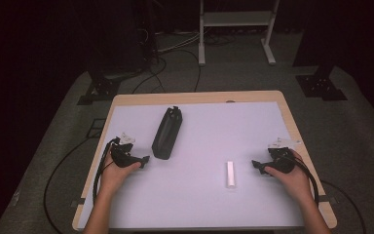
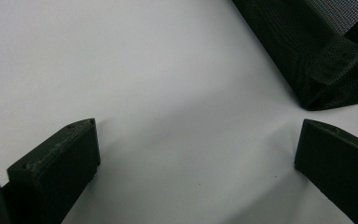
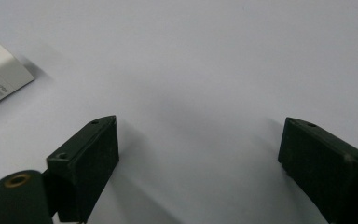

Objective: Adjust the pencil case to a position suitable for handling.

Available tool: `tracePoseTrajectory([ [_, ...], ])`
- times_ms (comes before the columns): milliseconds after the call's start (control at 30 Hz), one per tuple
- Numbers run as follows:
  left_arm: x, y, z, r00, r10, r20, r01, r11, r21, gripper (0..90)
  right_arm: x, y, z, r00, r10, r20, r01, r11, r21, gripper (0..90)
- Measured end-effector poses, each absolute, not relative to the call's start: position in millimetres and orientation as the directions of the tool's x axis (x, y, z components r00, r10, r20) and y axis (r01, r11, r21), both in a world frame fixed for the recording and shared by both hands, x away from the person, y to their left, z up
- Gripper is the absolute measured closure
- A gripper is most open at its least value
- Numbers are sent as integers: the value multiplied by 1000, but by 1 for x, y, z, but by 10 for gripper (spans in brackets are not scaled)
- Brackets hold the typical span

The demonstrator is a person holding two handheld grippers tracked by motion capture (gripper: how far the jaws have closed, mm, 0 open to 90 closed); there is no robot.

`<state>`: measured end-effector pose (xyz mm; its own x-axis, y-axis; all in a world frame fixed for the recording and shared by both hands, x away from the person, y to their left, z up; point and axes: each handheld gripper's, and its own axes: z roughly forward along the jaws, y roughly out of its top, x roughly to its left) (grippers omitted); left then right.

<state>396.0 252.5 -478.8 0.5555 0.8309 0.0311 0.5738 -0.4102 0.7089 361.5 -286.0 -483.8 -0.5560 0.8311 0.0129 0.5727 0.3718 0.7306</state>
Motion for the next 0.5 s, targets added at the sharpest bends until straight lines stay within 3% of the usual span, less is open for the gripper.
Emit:
tracePoseTrajectory([
  [500,396,253,-479,556,831,31,574,-411,709,0,362,-286,-484,-556,831,12,573,372,730,113],
])
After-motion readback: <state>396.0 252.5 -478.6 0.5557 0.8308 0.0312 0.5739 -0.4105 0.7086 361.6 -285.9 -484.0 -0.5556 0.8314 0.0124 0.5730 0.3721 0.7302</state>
